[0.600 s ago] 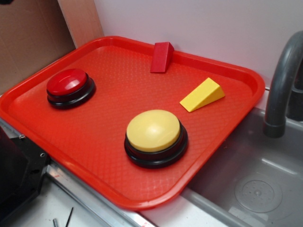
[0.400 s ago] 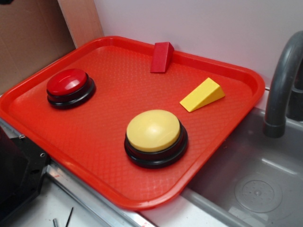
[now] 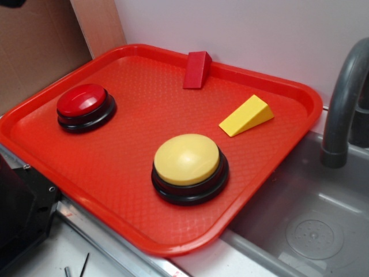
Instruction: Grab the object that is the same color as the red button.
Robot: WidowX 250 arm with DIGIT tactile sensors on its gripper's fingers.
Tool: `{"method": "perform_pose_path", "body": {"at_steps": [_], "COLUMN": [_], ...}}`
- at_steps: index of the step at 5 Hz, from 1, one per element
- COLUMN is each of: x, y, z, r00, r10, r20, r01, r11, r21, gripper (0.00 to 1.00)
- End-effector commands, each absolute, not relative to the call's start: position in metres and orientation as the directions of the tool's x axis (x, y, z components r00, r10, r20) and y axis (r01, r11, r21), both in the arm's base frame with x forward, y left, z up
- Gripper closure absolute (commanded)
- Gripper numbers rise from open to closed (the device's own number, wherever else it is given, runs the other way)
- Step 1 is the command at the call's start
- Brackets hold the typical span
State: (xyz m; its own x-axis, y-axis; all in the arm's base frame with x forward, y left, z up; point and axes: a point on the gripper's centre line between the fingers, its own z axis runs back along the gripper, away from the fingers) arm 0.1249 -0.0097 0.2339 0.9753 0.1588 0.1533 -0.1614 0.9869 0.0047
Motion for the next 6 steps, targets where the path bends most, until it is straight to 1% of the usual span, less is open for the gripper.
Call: {"method": "perform_pose_path", "body": {"at_steps": [1, 3, 4, 6], "x": [0.151, 0.188, 0.208, 0.264], "y": [-0.007, -0.001, 0.002, 0.013], "z": [0.224, 0.199, 0.190, 0.159], "r00": [0.940, 0.861, 0.839, 0.745], "r10": [0.207, 0.335, 0.354, 0.423], "r20": [0.271, 0.382, 0.414, 0.516], "r01": [-0.227, -0.385, -0.422, -0.540], "r11": [0.973, 0.921, 0.903, 0.836], "r21": [0.044, 0.060, 0.083, 0.094], "gripper": [0.00, 0.00, 0.00, 0.00]}}
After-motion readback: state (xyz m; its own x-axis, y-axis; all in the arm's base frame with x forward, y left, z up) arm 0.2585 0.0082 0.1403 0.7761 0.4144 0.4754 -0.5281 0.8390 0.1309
